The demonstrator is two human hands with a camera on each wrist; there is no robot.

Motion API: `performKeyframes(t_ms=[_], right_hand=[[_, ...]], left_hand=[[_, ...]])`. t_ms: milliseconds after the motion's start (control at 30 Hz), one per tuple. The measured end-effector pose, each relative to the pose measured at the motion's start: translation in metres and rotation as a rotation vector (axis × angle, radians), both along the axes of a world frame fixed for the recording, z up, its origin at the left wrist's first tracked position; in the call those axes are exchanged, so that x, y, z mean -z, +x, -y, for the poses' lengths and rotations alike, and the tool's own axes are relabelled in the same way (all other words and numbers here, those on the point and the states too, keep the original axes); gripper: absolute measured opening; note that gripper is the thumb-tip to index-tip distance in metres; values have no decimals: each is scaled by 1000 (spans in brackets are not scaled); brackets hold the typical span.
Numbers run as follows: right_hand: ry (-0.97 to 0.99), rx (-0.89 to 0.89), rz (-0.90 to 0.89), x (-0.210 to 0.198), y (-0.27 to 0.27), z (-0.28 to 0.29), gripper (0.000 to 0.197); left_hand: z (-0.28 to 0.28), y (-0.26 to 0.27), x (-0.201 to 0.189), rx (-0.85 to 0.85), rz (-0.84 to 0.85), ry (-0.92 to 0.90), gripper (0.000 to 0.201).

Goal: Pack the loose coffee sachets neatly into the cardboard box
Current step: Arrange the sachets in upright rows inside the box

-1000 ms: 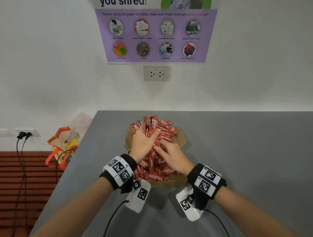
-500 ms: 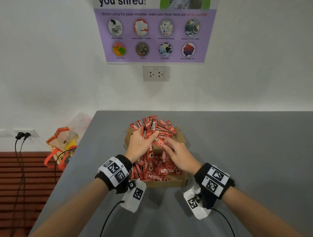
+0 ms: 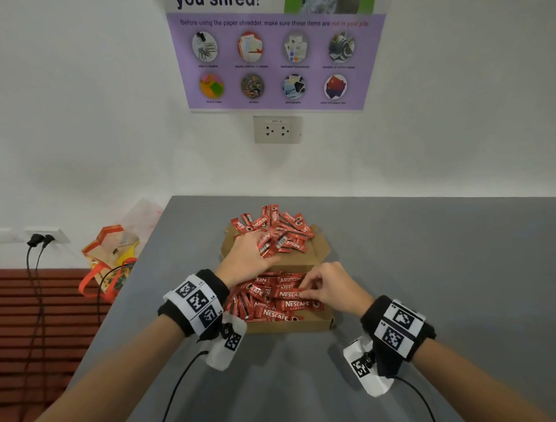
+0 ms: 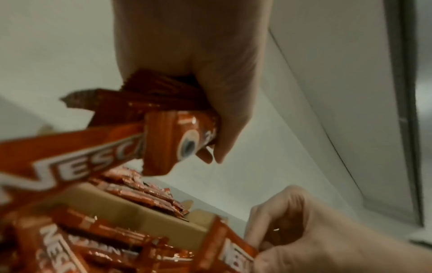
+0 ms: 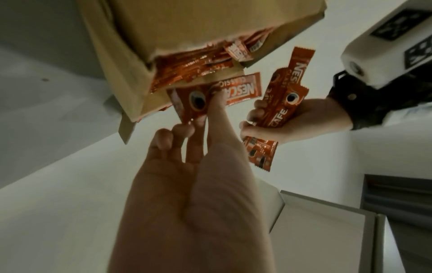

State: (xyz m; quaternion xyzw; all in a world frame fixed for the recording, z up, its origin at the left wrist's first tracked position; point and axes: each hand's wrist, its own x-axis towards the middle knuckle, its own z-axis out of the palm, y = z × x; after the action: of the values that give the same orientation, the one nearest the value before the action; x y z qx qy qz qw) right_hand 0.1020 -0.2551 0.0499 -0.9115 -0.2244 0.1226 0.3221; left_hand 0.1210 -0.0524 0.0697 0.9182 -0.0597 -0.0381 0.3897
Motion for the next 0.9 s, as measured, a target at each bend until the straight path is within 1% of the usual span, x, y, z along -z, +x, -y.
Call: performKeyframes(t_ms=[33, 100, 167, 200, 267, 300, 367, 433, 600, 700, 900], right_hand=[[-16, -12, -18, 2, -1, 0, 14], [-78, -42, -14, 7, -2, 0, 14], [-184, -56, 55, 10, -4, 0, 15], [-224, -59, 96, 11, -4, 1, 14], [-264, -56, 152, 12, -3, 1, 14], [-274, -52, 161, 13, -2, 1, 13], [-284, -47, 162, 15, -1, 1, 14], [-297, -47, 163, 18, -1, 0, 13], [-322, -53, 158, 24, 0, 1, 10], [-300, -46, 140, 27, 1, 0, 9], [-252, -10, 146, 33, -1, -1, 9]], left_hand=[[3, -2, -1, 47, -6, 55, 35], [8, -6, -1, 134, -11, 132, 31], [12, -9, 2, 203, -23, 159, 35], [13, -11, 5, 222, -18, 173, 40], [15, -11, 13, 256, -15, 214, 51], [16, -11, 18, 270, -41, 232, 51], [17, -10, 26, 284, -126, 290, 44], [19, -9, 33, 284, -165, 326, 44], [24, -6, 43, 279, -182, 346, 54], [25, -5, 49, 272, -176, 349, 61], [26, 0, 56, 231, -153, 347, 59]])
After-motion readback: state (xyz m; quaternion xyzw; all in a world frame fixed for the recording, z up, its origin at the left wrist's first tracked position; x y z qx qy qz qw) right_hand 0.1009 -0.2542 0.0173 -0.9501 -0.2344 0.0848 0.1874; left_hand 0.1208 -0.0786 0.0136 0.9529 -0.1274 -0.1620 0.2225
